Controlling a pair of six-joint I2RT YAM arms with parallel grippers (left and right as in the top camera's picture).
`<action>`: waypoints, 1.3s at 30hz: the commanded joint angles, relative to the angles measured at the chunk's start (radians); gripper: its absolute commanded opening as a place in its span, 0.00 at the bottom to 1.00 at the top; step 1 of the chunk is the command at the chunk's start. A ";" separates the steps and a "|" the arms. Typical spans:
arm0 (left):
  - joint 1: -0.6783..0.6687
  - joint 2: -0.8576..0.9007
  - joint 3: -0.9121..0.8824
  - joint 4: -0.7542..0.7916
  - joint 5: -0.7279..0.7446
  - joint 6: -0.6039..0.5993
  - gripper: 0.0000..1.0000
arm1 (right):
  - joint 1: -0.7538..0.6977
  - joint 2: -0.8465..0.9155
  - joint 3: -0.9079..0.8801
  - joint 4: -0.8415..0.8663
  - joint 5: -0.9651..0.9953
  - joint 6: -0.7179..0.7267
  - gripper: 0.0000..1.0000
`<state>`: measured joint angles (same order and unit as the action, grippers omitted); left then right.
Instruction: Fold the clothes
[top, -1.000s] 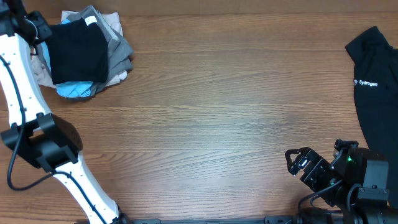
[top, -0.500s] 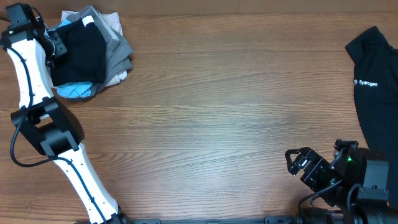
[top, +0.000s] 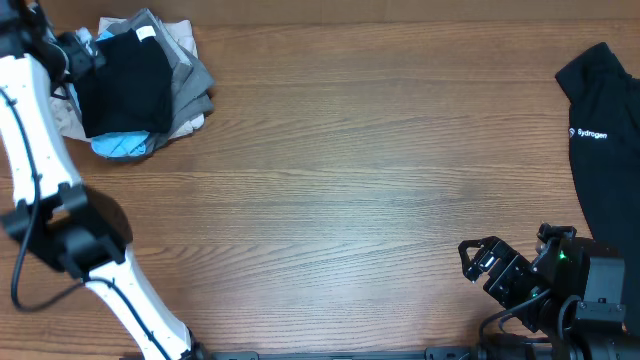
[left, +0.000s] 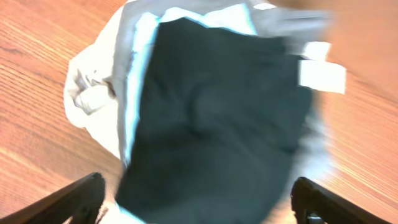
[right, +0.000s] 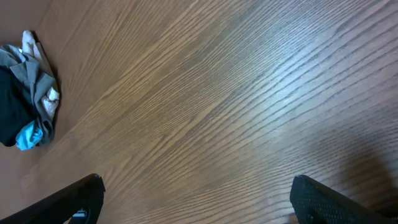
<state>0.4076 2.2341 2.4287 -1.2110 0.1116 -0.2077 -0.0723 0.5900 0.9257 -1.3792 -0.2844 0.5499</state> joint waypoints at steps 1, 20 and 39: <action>-0.004 -0.146 0.005 -0.060 0.212 -0.010 1.00 | 0.000 -0.005 0.007 0.004 -0.004 0.001 1.00; -0.019 -0.594 -0.066 -0.479 0.427 0.186 1.00 | 0.000 -0.005 0.007 0.004 -0.004 0.001 1.00; -0.389 -1.280 -0.736 -0.479 0.462 0.263 1.00 | 0.000 -0.005 0.007 0.005 -0.004 0.001 1.00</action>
<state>0.0380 1.0332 1.7481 -1.6905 0.5552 0.0555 -0.0719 0.5900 0.9257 -1.3788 -0.2848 0.5499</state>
